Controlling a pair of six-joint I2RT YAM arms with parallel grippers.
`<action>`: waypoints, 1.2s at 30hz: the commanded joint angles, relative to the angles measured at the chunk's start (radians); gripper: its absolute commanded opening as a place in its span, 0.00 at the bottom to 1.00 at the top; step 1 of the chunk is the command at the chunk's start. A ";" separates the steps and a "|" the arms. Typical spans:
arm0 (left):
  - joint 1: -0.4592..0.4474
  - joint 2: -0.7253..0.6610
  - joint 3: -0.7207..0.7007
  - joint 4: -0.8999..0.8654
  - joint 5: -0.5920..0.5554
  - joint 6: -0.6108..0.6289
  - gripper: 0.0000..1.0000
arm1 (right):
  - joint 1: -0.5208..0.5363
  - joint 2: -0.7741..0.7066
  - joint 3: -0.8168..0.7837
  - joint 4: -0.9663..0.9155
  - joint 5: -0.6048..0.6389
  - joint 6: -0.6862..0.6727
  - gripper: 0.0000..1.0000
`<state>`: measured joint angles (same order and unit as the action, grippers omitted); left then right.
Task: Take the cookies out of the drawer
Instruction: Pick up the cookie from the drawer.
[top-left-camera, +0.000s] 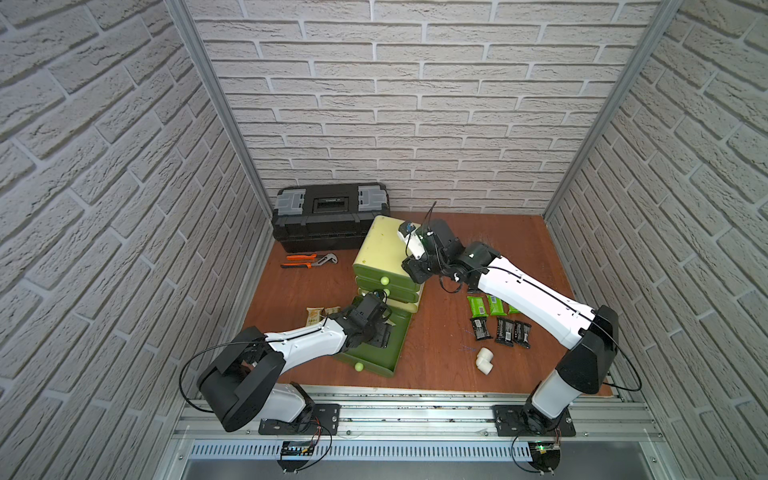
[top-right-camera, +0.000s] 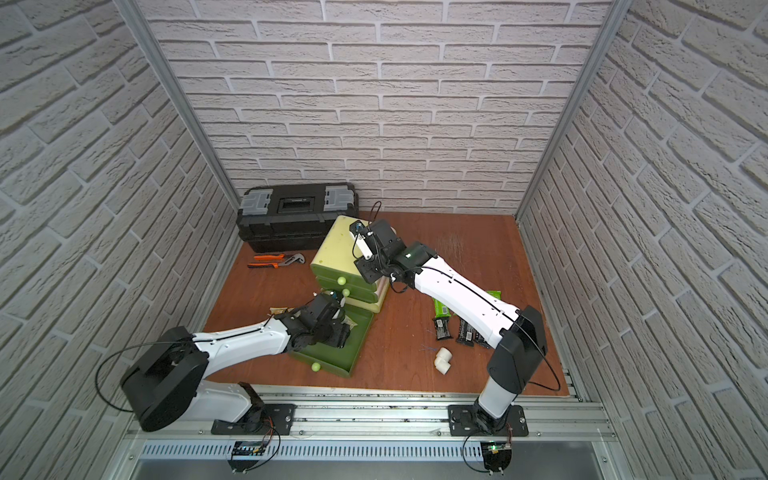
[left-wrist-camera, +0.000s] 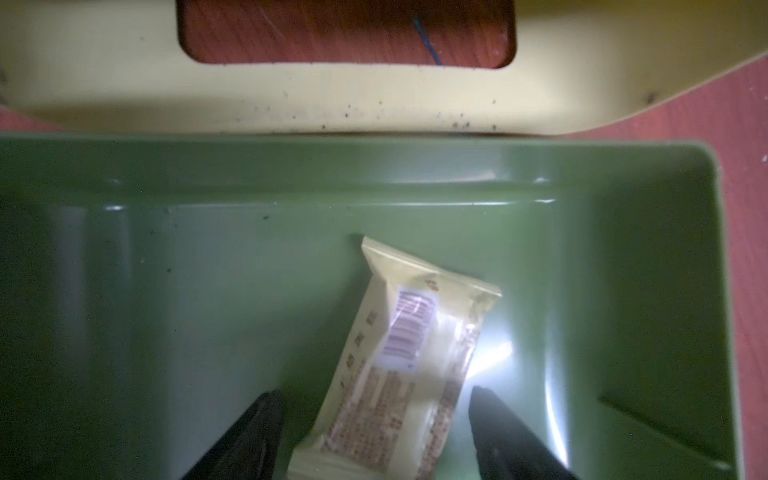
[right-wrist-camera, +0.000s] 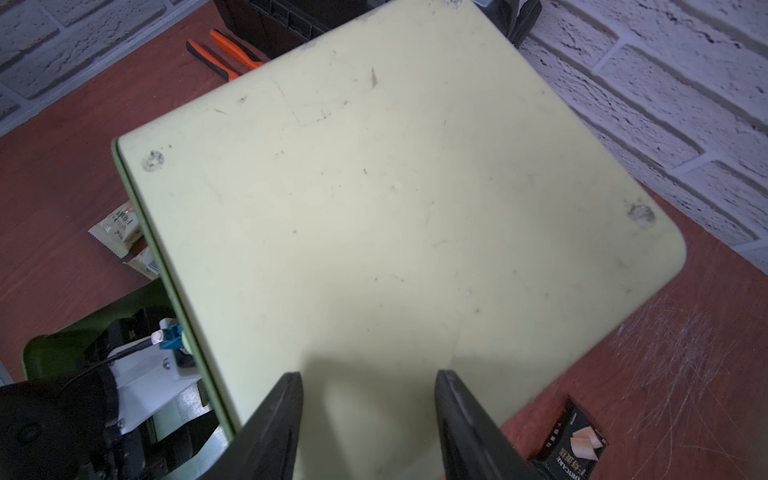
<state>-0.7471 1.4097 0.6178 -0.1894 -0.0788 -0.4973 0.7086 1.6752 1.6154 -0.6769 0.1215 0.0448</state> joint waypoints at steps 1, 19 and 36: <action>0.005 0.036 0.039 -0.005 0.007 0.032 0.70 | -0.001 -0.008 -0.021 -0.047 -0.007 -0.010 0.56; 0.005 -0.086 -0.012 -0.067 -0.059 -0.072 0.40 | -0.001 -0.017 -0.036 -0.037 -0.012 -0.013 0.56; 0.041 -0.387 -0.065 -0.227 -0.125 -0.162 0.39 | -0.001 -0.020 -0.047 -0.029 -0.010 -0.007 0.56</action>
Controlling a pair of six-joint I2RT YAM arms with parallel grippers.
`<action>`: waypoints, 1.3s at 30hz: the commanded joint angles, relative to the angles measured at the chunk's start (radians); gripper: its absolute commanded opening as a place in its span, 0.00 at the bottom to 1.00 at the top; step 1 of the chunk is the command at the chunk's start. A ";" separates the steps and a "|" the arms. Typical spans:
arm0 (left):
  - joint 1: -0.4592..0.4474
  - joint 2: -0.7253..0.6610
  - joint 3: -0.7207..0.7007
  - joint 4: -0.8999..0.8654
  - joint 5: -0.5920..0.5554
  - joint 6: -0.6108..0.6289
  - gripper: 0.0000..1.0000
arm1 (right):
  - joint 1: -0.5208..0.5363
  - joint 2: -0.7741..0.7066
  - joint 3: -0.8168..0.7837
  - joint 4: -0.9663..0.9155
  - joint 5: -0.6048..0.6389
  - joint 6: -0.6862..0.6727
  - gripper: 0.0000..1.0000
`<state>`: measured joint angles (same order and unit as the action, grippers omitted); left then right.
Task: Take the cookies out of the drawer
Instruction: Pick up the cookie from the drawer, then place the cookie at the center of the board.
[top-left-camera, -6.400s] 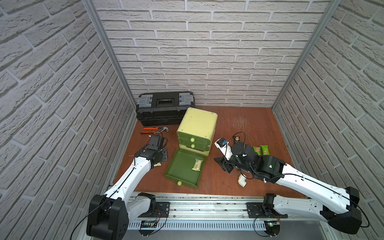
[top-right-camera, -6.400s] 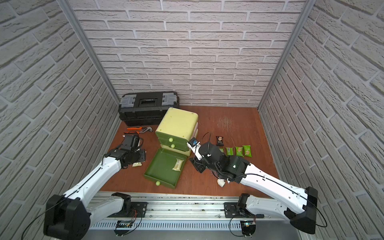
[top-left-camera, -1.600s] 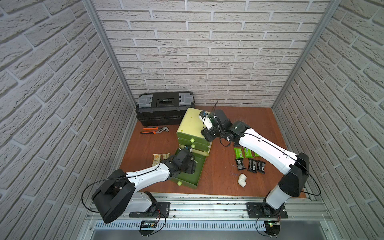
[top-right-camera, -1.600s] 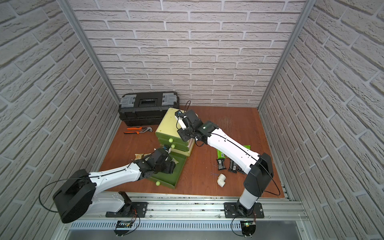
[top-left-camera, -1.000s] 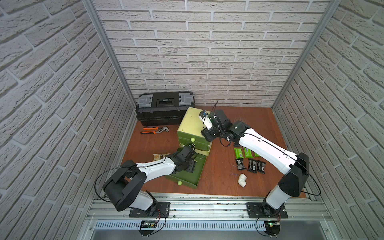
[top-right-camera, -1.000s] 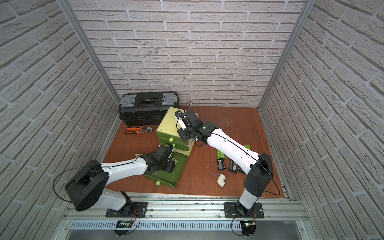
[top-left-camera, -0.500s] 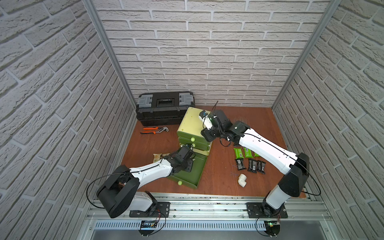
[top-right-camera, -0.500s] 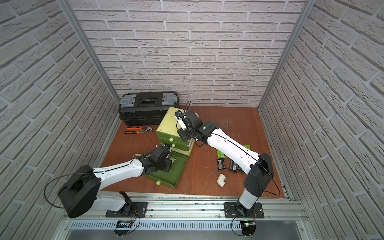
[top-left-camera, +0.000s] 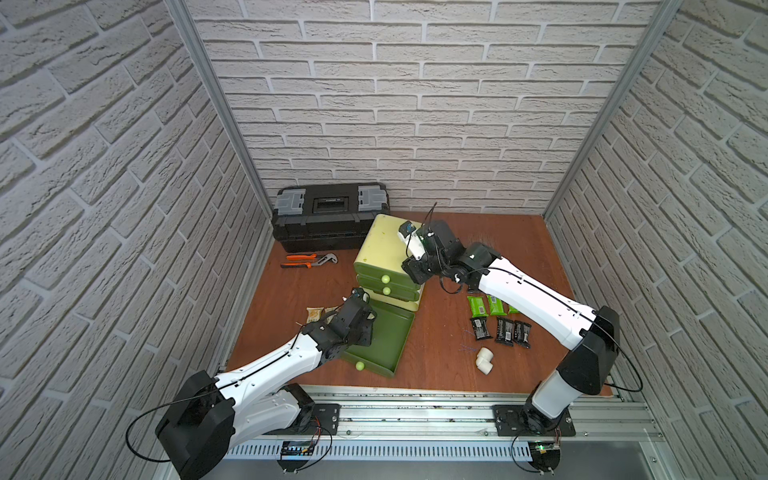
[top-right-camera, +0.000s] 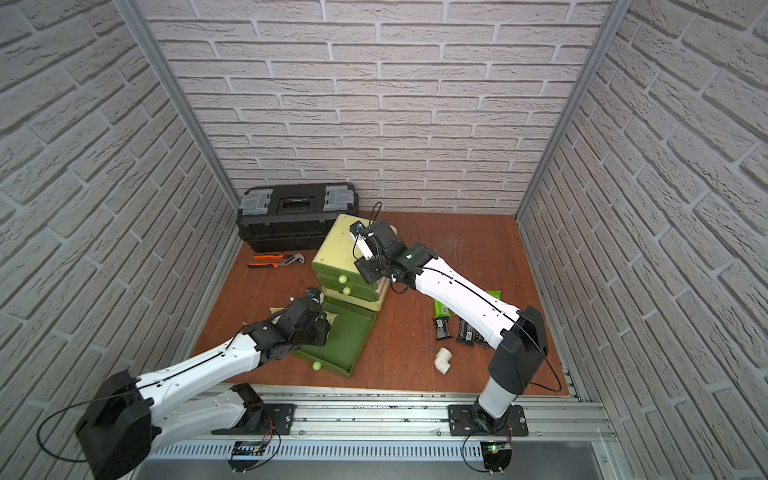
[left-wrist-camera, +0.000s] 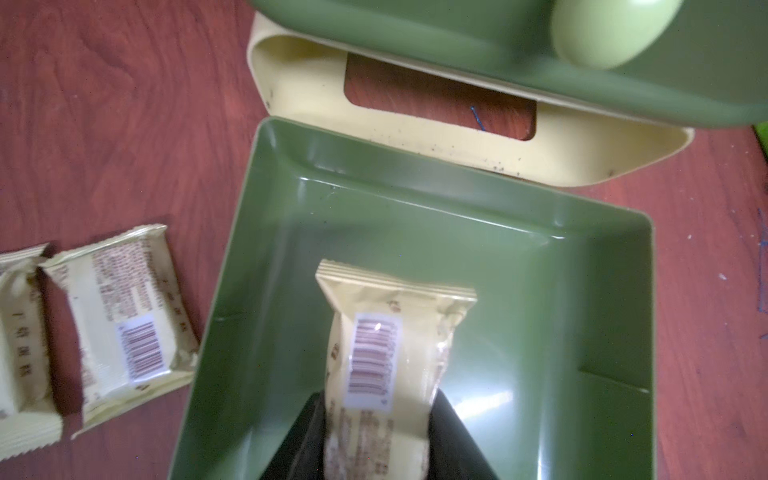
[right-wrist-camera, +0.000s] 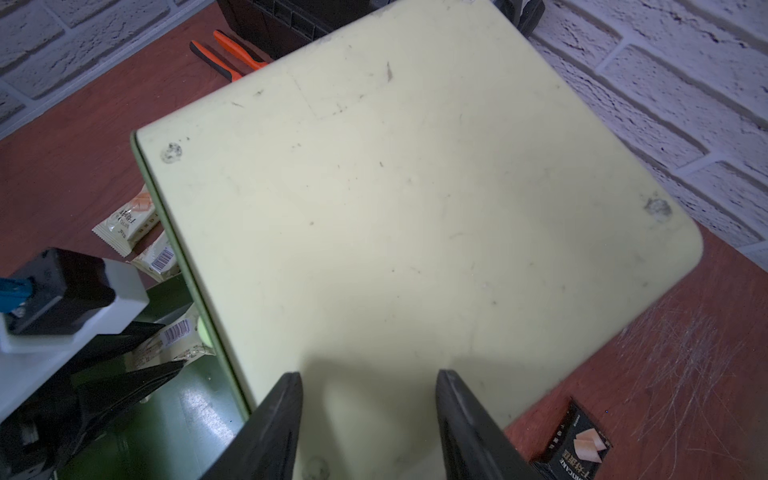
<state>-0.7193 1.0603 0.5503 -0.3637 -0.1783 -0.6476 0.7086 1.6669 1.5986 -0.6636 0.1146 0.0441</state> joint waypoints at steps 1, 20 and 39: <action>0.021 -0.055 0.005 -0.065 -0.025 -0.011 0.39 | -0.001 -0.012 -0.031 -0.042 -0.003 -0.006 0.56; 0.394 -0.168 0.088 -0.250 0.151 0.096 0.39 | -0.001 -0.013 -0.052 -0.030 -0.009 0.008 0.56; 0.865 0.067 0.176 -0.355 0.207 0.207 0.38 | -0.001 -0.018 -0.063 -0.008 -0.031 0.010 0.56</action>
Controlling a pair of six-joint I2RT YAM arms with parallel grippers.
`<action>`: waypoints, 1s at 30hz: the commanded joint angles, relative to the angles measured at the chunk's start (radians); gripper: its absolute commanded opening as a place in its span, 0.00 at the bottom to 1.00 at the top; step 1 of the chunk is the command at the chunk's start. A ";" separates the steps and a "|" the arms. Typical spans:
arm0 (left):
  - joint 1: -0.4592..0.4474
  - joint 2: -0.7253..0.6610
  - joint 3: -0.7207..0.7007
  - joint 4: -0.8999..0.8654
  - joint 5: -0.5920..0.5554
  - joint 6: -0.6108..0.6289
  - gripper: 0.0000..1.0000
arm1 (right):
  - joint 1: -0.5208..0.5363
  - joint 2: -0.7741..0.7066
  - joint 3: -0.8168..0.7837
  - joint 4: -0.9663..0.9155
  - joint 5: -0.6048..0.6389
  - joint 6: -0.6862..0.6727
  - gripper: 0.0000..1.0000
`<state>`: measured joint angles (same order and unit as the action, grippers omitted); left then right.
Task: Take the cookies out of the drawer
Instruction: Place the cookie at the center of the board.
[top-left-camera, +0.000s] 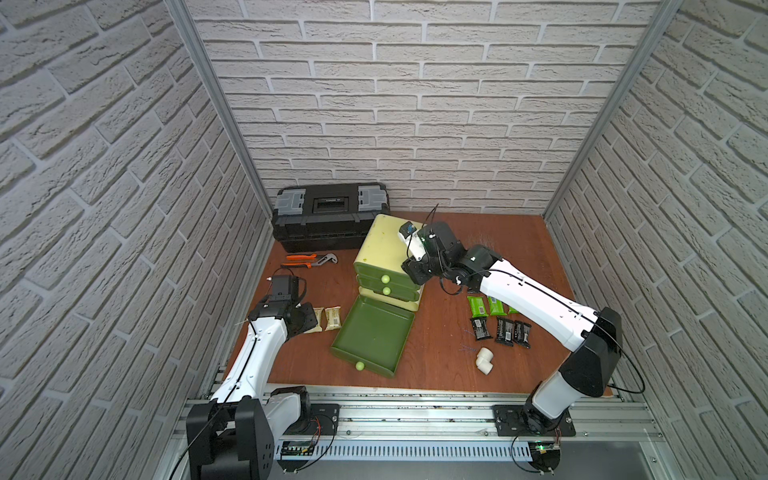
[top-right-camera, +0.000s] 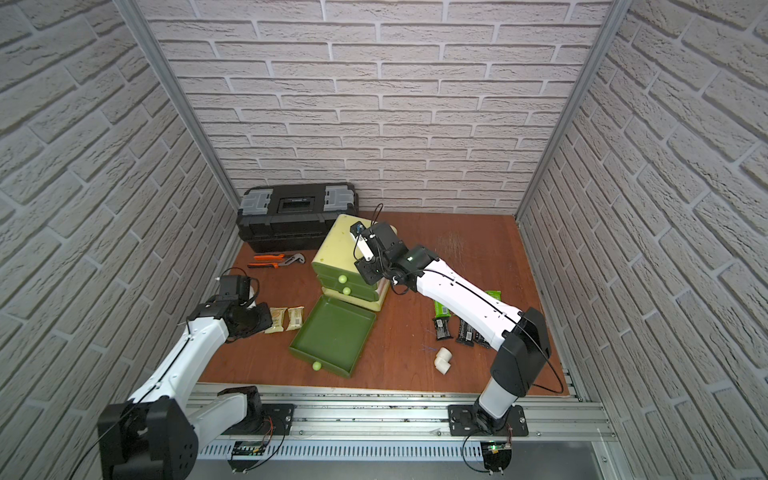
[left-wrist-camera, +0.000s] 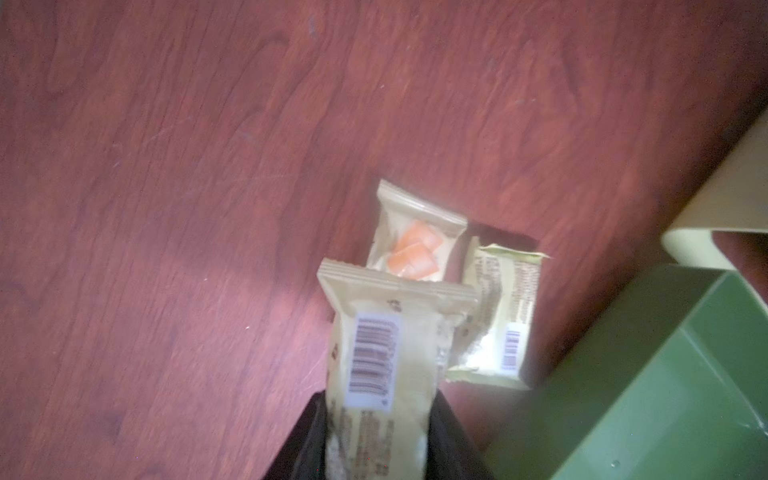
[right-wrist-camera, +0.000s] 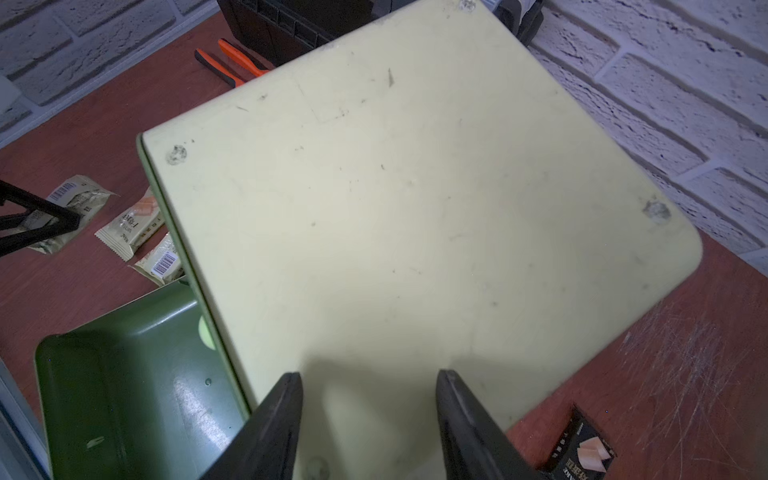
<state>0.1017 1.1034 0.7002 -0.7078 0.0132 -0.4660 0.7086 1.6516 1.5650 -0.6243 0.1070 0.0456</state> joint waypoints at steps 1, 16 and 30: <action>0.068 0.037 0.030 -0.004 0.025 0.030 0.38 | -0.001 -0.003 -0.031 -0.047 -0.024 0.008 0.56; 0.137 0.339 0.109 0.052 0.020 0.150 0.40 | -0.001 -0.021 -0.069 -0.030 -0.033 0.012 0.56; 0.141 0.126 0.133 0.024 0.073 0.107 0.67 | -0.001 -0.013 -0.057 -0.029 -0.043 0.009 0.56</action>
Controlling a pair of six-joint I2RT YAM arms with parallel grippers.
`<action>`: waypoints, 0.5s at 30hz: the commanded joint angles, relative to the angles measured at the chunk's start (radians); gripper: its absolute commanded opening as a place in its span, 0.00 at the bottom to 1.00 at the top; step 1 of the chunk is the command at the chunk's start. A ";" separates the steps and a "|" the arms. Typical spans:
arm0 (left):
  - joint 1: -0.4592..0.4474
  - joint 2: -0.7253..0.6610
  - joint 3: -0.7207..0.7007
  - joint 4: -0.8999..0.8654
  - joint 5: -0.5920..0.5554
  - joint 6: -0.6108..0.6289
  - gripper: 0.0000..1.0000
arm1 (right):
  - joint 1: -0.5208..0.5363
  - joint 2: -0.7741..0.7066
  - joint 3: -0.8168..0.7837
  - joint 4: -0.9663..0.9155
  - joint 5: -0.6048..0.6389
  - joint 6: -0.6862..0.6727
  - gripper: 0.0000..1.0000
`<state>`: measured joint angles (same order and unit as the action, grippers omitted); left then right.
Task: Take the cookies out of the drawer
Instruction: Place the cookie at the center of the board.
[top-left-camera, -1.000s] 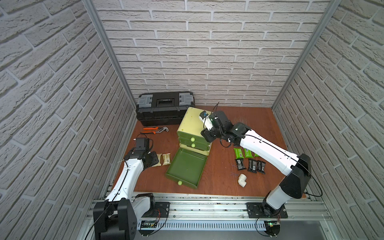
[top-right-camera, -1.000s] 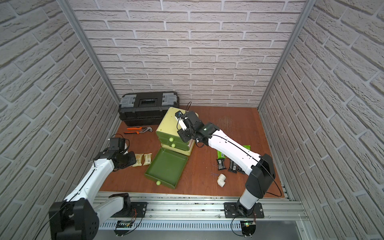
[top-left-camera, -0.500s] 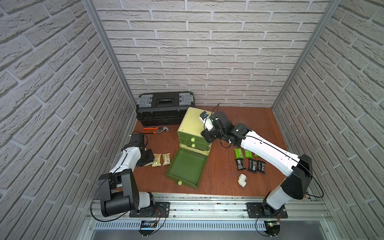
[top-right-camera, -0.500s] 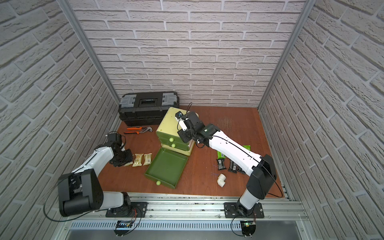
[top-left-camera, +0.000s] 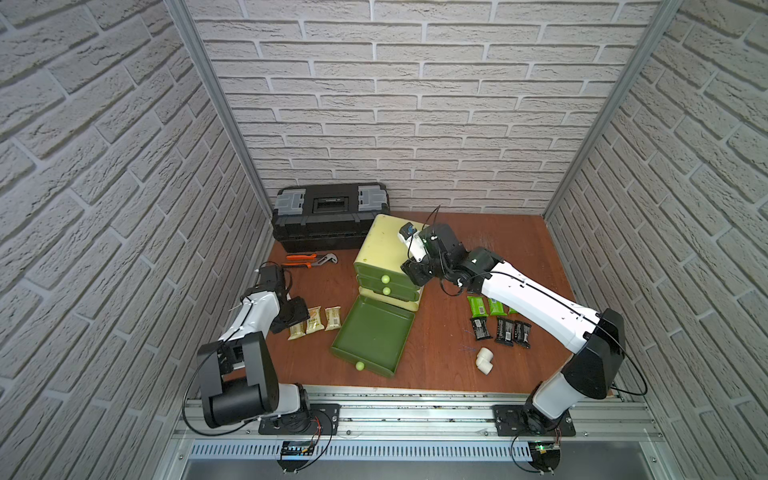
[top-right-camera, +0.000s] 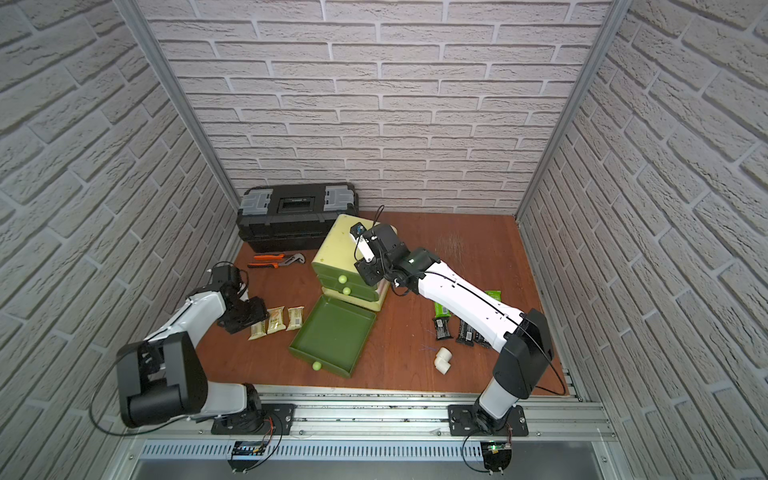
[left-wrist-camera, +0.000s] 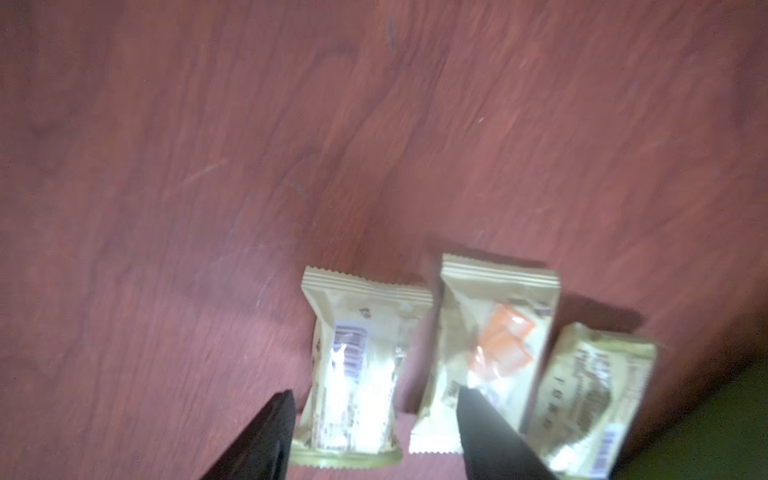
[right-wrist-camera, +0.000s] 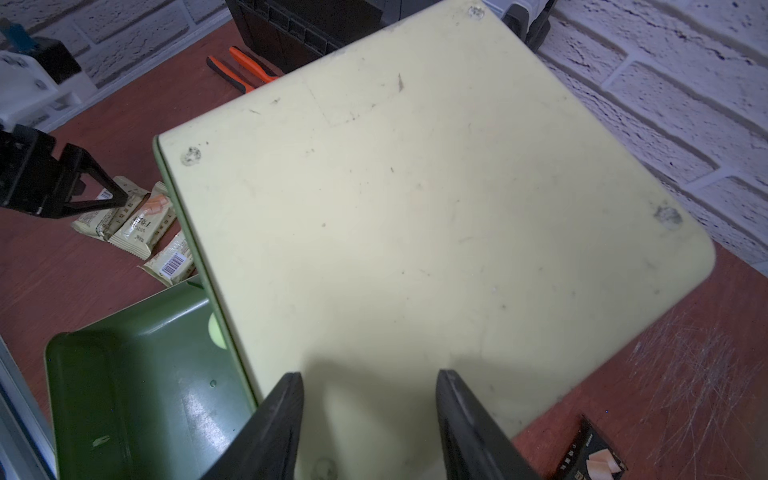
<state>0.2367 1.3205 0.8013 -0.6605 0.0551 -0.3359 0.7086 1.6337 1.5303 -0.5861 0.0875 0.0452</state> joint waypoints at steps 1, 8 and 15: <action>0.003 -0.134 0.037 -0.034 0.045 -0.039 0.66 | -0.001 0.003 -0.022 -0.066 -0.023 0.007 0.56; -0.164 -0.375 0.022 -0.146 0.023 -0.195 0.56 | -0.001 0.002 -0.006 -0.072 -0.025 0.012 0.56; -0.477 -0.574 -0.036 -0.258 -0.167 -0.483 0.50 | -0.001 -0.009 0.039 -0.104 -0.031 -0.004 0.57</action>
<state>-0.1394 0.7944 0.7952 -0.8280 0.0010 -0.6434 0.7086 1.6337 1.5536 -0.6228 0.0723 0.0448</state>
